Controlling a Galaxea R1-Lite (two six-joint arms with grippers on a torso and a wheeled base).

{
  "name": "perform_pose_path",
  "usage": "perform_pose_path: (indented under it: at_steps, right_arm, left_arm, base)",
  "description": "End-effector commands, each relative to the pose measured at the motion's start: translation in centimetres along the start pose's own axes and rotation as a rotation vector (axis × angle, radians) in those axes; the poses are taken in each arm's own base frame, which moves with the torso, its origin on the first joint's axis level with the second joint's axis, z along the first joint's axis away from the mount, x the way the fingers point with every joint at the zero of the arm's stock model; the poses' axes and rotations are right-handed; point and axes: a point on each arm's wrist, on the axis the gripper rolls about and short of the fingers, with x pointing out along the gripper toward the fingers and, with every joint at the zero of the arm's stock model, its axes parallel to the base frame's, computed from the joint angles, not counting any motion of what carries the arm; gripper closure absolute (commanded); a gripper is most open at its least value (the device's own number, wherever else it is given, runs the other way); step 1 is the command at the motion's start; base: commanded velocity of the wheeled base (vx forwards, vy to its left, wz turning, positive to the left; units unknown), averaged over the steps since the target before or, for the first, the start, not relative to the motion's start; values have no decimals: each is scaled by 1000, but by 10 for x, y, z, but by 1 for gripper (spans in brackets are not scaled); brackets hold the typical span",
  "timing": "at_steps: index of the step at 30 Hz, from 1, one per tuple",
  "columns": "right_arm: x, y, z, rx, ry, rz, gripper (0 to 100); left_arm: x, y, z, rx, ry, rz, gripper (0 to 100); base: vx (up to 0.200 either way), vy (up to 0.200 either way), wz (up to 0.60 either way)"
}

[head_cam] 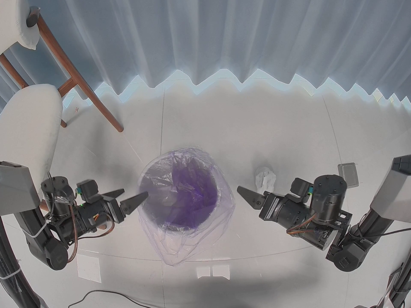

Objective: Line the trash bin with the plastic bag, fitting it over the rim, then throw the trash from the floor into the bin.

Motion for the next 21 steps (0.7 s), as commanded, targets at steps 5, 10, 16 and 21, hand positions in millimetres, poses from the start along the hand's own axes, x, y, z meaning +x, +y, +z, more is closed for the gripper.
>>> perform_pose_path:
  at_steps: [5, 10, 16, 21]
  right_arm:
    - [43, -2, -28, -178, 222, -102, 0]
    - [63, -11, -49, -257, 244, -152, 0]
    - [62, -10, -56, -261, 248, -156, 0]
    - [35, -11, -50, -190, 192, -127, 0]
  left_arm:
    - [-42, -42, 86, 67, -395, -18, 0]
    - [-52, -55, 90, 92, -418, -64, 0]
    - [-51, -59, 97, 106, -446, -79, 0]
    - [-35, -59, 88, 83, -398, -95, 0]
  base:
    - [80, 0, 0]
    - [200, 0, 0]
    - [200, 0, 0]
    - [80, 0, 0]
